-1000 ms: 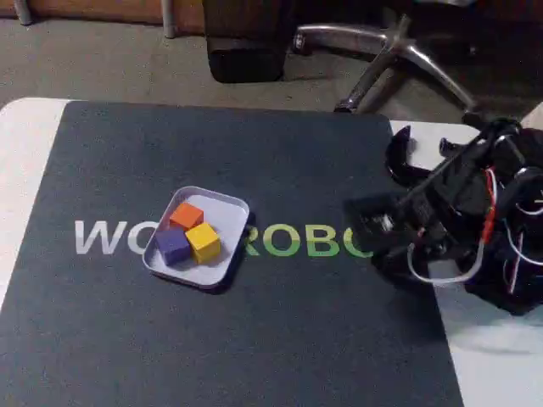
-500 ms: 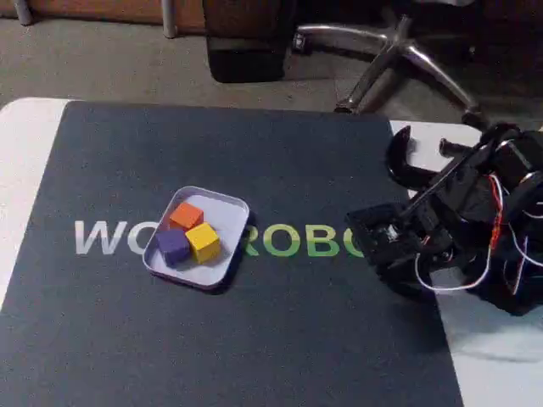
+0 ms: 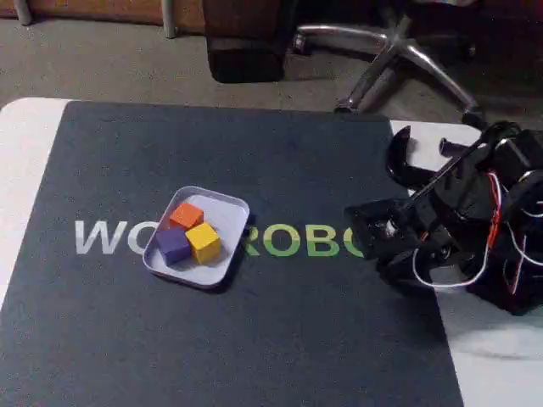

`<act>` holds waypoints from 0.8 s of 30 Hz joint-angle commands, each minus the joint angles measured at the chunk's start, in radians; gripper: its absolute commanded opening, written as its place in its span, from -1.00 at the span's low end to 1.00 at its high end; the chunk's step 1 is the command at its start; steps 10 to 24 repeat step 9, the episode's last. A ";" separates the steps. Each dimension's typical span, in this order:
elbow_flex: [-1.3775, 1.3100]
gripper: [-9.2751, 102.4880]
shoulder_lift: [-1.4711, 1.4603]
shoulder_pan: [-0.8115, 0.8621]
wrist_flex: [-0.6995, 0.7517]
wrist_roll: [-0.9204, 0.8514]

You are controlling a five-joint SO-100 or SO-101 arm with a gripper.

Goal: Move blocks one by one until all three blocks are in the tray.

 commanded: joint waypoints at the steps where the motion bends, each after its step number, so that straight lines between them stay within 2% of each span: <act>1: -0.003 -0.89 0.003 0.003 0.017 0.003; 24: -0.003 -0.89 0.003 0.008 0.017 0.003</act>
